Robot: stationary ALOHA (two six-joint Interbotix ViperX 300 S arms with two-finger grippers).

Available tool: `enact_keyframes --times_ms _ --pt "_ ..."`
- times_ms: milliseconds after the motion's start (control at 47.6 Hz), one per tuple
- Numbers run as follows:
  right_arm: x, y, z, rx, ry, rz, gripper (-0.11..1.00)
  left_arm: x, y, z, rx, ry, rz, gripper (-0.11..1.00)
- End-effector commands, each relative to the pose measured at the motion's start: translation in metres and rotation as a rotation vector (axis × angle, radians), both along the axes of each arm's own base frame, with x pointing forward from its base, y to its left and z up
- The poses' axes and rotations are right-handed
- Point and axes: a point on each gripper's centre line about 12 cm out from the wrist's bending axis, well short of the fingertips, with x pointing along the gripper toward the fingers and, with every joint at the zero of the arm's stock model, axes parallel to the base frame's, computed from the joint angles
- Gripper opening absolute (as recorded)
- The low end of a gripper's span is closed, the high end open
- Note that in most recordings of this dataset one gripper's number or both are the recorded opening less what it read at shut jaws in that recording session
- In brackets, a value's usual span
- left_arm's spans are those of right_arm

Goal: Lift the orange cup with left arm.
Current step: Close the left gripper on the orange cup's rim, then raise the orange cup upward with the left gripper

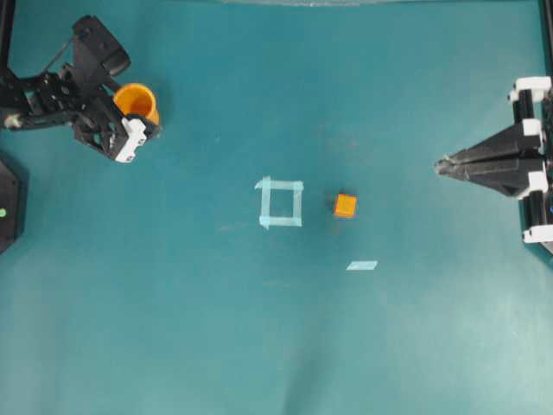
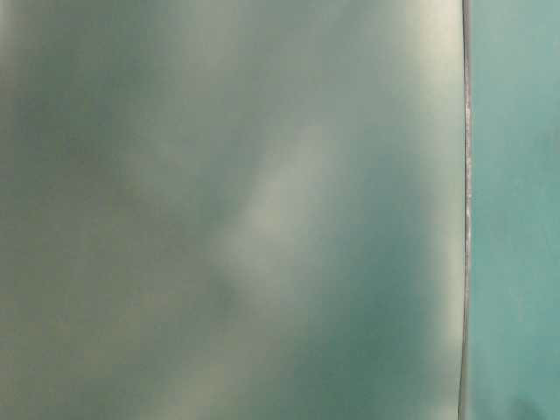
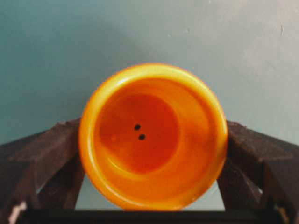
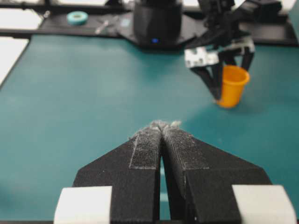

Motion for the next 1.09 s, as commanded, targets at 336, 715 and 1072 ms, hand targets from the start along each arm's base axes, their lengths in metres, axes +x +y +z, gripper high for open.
enact_keyframes --times_ms 336,715,1072 --pt "0.003 0.000 0.007 0.002 -0.011 0.001 0.00 0.000 0.001 0.013 0.002 0.005 0.000 0.68" --pt "0.003 0.000 0.007 0.003 -0.011 0.001 0.00 -0.005 -0.001 0.057 0.010 -0.002 0.002 0.68" --pt "0.003 0.000 0.007 0.002 -0.012 0.001 0.00 -0.018 -0.007 0.100 0.037 -0.036 0.002 0.68"
